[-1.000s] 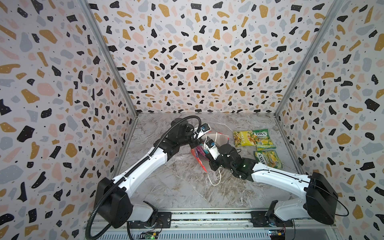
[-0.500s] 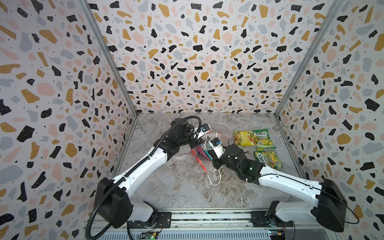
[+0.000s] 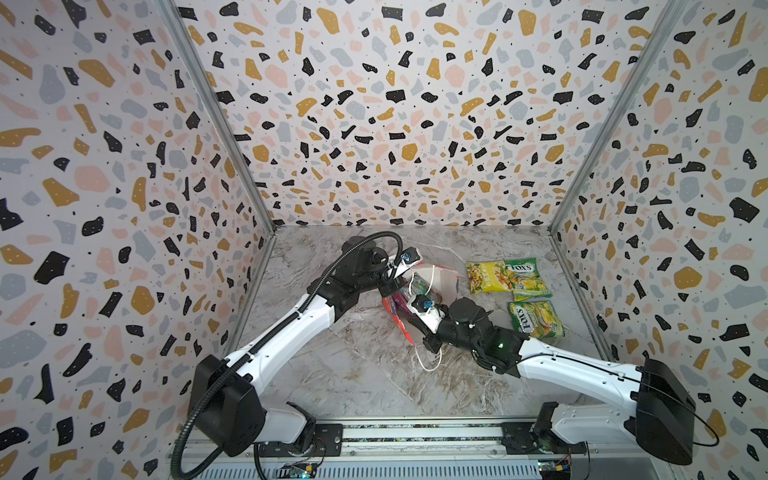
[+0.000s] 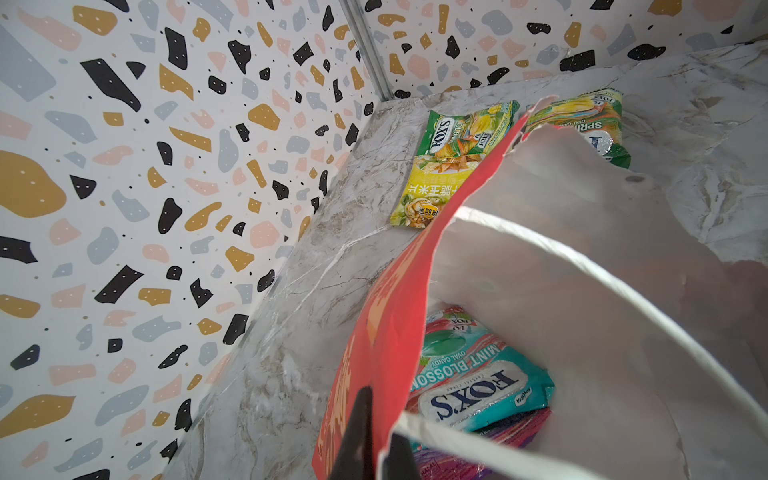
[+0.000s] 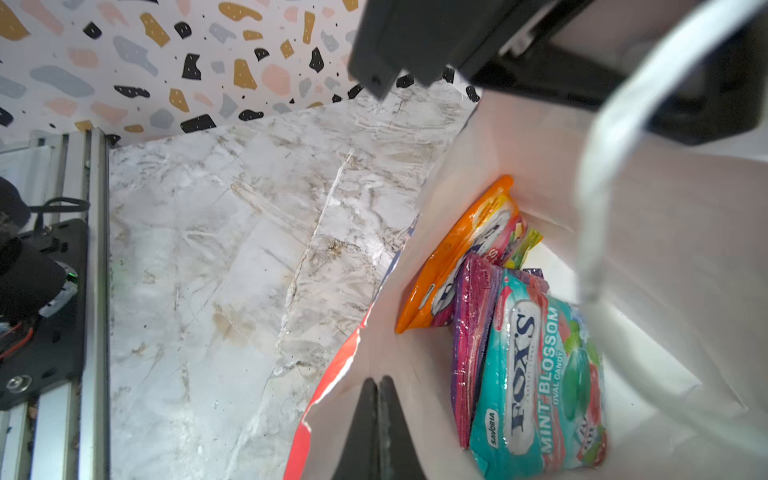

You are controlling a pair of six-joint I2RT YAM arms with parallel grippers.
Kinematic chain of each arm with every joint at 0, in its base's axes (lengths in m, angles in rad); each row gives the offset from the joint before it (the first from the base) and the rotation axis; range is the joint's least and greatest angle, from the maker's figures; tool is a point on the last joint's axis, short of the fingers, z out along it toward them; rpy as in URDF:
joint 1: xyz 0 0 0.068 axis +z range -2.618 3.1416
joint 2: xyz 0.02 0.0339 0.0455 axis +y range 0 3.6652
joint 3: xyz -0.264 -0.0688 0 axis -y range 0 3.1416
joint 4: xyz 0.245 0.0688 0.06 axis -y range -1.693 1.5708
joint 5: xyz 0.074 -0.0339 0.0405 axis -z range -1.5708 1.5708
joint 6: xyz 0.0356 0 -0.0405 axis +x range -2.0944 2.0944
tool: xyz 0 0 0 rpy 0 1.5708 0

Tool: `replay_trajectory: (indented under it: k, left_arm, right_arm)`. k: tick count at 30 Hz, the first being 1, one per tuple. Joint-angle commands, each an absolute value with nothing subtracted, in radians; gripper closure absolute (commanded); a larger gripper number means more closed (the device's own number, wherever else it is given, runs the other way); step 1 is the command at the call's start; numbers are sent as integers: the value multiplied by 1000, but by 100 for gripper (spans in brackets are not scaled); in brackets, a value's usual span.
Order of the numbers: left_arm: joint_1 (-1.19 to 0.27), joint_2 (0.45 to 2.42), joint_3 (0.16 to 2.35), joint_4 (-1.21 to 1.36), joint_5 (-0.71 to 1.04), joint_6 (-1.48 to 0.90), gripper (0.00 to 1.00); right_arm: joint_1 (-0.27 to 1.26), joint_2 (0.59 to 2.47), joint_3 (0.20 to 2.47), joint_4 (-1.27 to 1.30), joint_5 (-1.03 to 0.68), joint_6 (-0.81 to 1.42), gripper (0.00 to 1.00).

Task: Take the snacks out of the paper bag
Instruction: 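Lower the right gripper into the bag toward the teal Mint Blossom packet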

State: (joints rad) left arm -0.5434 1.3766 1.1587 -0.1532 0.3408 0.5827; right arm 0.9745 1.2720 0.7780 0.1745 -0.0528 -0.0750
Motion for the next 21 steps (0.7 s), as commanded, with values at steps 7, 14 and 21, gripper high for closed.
replay_trajectory:
  k: [7, 14, 21]
  left_arm:
    - [-543, 1360, 1186, -82, 383, 569, 100]
    - [-543, 1356, 1180, -79, 382, 568, 100]
    - [-543, 1348, 1165, -63, 378, 572, 100]
  right_arm:
    - [975, 1393, 859, 157, 30, -110, 99]
    - [948, 1446, 900, 171, 102, -76, 100]
    - [884, 1479, 938, 150, 151, -15, 97]
